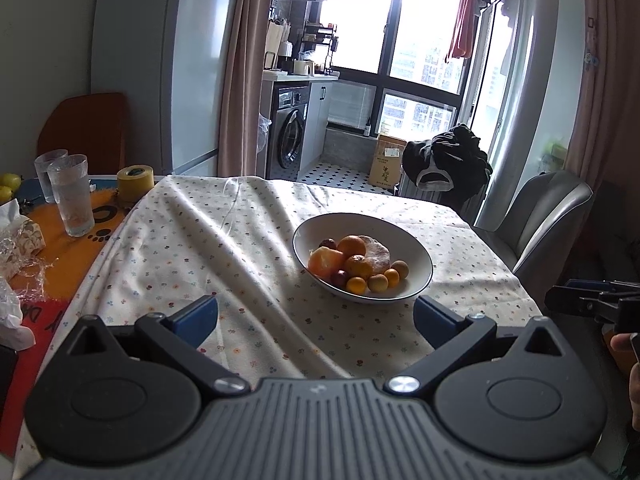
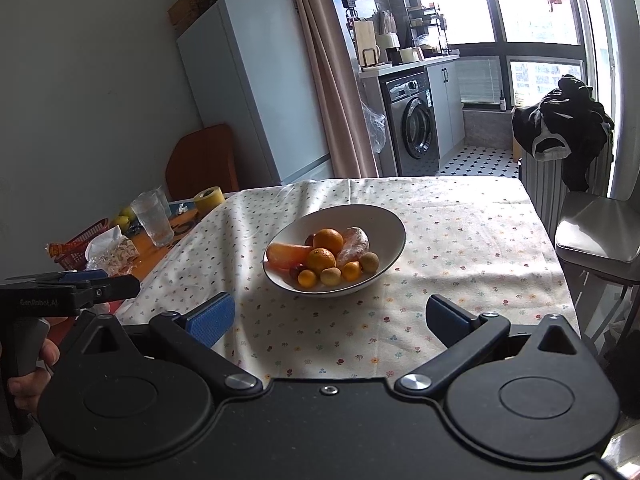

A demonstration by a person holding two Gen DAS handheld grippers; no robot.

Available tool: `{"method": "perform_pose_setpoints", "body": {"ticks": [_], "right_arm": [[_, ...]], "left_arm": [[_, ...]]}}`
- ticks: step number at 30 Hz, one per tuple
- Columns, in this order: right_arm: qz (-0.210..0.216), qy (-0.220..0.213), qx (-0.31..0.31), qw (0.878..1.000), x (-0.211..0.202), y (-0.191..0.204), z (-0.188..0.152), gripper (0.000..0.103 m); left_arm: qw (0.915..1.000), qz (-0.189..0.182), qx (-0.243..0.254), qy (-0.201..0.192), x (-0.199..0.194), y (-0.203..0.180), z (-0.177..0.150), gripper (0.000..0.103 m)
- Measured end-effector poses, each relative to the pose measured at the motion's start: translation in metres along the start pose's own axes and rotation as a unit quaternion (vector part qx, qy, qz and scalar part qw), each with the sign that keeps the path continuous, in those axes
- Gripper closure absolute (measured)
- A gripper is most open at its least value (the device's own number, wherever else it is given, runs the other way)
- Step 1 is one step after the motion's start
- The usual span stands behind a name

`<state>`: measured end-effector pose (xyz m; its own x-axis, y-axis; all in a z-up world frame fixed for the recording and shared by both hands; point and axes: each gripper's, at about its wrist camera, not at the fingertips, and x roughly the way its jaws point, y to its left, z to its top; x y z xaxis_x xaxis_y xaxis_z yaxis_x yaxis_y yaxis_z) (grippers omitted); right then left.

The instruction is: Organize fruits

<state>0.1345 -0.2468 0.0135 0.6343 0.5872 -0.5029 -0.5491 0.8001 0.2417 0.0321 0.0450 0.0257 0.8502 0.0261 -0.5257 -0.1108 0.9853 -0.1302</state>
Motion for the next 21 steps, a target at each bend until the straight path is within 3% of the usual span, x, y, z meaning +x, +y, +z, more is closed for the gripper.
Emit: {"method": "perform_pose_setpoints", "body": {"ticks": [21], "right_arm": [[-0.002,0.002,0.001,1.0,0.0013,-0.0002,-0.001,0.0]], "left_arm": [[1.0,0.003,-0.001,-0.002,0.0008,0.0008,-0.0005,0.0]]}}
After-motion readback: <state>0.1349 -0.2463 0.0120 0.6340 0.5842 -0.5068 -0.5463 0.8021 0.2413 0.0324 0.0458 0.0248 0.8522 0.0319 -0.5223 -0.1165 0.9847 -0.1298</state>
